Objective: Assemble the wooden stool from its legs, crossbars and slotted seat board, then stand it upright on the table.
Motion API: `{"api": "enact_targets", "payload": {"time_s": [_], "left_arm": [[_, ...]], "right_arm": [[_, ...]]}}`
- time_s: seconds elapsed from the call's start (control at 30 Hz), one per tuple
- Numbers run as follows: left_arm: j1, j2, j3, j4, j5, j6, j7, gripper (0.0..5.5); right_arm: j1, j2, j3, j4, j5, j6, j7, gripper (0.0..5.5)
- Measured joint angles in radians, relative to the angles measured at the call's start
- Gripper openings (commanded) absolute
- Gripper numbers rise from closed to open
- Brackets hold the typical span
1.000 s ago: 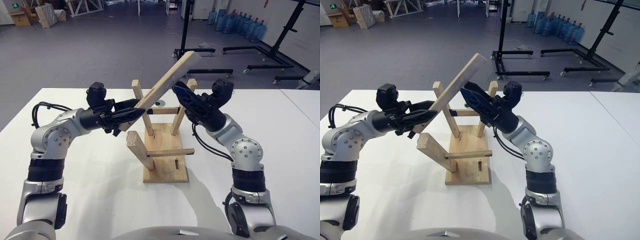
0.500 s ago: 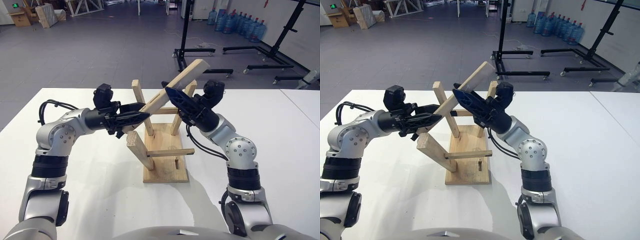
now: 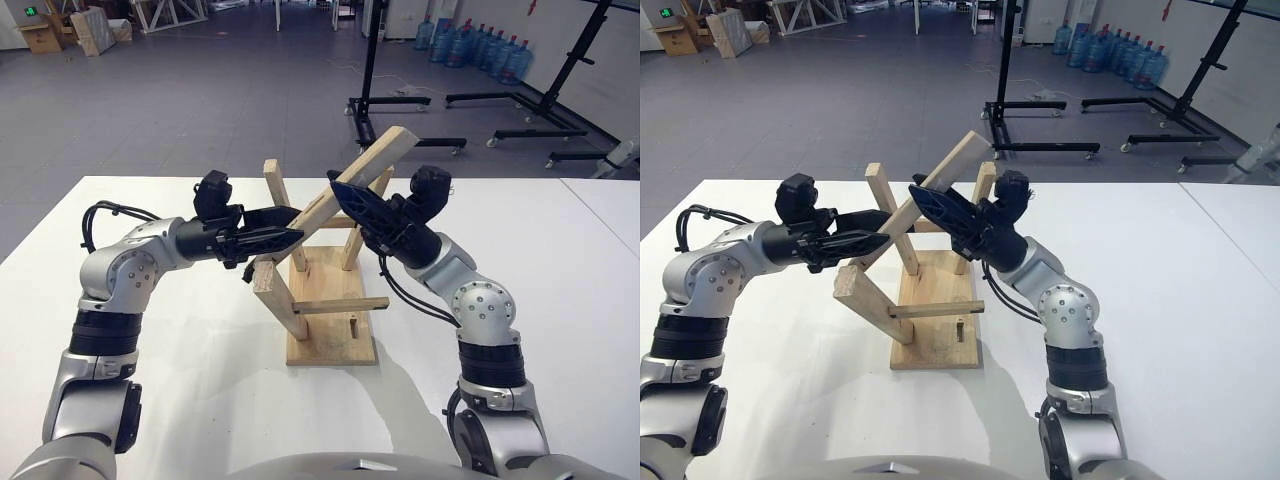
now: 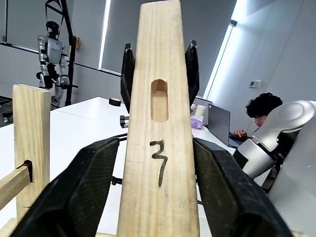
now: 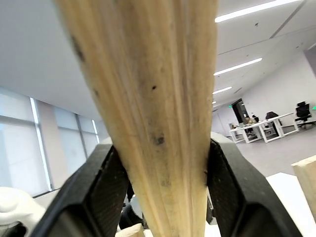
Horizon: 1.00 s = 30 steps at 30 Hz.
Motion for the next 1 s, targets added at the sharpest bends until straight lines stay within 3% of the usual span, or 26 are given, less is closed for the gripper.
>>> {"api": "enact_targets", "payload": {"time_s": [0.1, 0.2, 0.33, 0.5, 0.77, 1.0], "left_arm": [[0.011, 0.004, 0.017, 0.033, 0.030, -0.012, 0.029, 3.52], [0.075, 0.027, 0.080, 0.045, 0.059, -0.033, 0.084, 4.06], [0.164, 0.043, 0.221, -0.052, 0.019, -0.041, 0.178, 4.08], [0.288, 0.029, 0.357, -0.305, -0.162, -0.009, 0.309, 4.08], [0.321, 0.013, 0.344, -0.358, -0.208, 0.000, 0.414, 4.08], [0.329, 0.022, 0.341, -0.351, -0.222, 0.001, 0.433, 4.08]], "right_arm": [[0.000, -0.035, -0.017, -0.025, -0.077, -0.073, 0.016, 2.09], [0.035, -0.169, -0.093, -0.051, -0.078, -0.075, 0.089, 2.06], [0.206, -0.342, -0.141, -0.035, -0.118, -0.048, 0.195, 2.05], [0.352, -0.414, -0.138, -0.027, -0.165, -0.047, 0.272, 2.05], [0.402, -0.409, -0.084, -0.028, -0.210, -0.171, 0.341, 2.05], [0.441, -0.476, -0.036, -0.101, -0.313, -0.315, 0.406, 2.05]]}}
